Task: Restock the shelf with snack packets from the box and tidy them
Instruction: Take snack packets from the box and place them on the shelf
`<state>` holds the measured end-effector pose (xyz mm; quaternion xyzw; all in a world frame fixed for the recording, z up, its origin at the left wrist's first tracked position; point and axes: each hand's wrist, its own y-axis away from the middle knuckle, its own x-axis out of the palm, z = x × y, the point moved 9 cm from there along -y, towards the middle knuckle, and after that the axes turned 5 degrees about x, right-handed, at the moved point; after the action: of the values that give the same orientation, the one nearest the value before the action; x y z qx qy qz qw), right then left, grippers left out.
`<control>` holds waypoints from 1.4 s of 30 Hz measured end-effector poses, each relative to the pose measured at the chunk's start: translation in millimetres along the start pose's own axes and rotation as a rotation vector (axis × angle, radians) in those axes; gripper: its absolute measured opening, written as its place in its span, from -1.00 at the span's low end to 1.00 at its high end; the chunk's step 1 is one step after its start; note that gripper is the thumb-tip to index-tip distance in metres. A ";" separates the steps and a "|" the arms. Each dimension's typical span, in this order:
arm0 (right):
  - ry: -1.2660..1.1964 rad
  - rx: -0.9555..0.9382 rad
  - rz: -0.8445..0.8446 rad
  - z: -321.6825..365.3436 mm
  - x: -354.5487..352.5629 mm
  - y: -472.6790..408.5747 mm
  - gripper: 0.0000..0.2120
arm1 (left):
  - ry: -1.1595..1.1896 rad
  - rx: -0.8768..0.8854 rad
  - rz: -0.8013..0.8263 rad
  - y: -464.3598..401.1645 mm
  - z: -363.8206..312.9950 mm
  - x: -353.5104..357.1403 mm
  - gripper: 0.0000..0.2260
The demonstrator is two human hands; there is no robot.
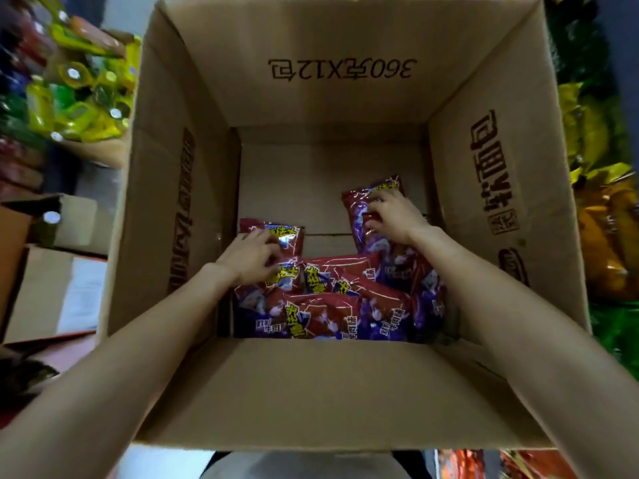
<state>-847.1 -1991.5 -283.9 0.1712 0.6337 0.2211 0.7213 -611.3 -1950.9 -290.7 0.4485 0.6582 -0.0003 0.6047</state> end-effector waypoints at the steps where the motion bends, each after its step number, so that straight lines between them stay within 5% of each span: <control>1: -0.019 0.021 -0.007 -0.8 -3.0 -5.2 -0.56 | 0.021 -0.004 -0.066 -4.4 -0.1 -7.8 -0.68; 6: -0.091 0.186 0.045 -15.3 4.7 -19.8 -0.49 | 0.009 -0.101 -0.126 -28.2 9.6 -21.2 -0.64; 11: -0.221 0.394 0.019 -39.4 10.0 -15.9 -0.10 | 0.029 -0.200 -0.107 -33.4 22.2 -18.8 -0.44; 19: -0.276 0.348 -0.100 -31.5 -6.6 -14.2 0.10 | -0.040 -0.225 -0.078 -36.6 30.3 -23.0 -0.31; 30: -0.335 0.185 -0.093 -22.6 -19.4 10.4 -0.01 | 0.141 -0.145 -0.145 -11.5 21.0 -45.3 -0.46; 38: -0.520 0.264 -0.154 -19.1 -27.5 12.2 -0.13 | -0.128 -0.129 0.226 7.9 13.6 -24.0 -0.19; 42: -0.401 0.170 -0.036 3.5 -19.8 13.8 -0.29 | -0.151 -0.106 0.185 16.8 7.7 -29.7 -0.21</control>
<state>-847.0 -1990.3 -259.5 0.2606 0.4966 0.1156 0.8198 -599.3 -1962.6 -260.1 0.4734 0.5654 0.0566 0.6730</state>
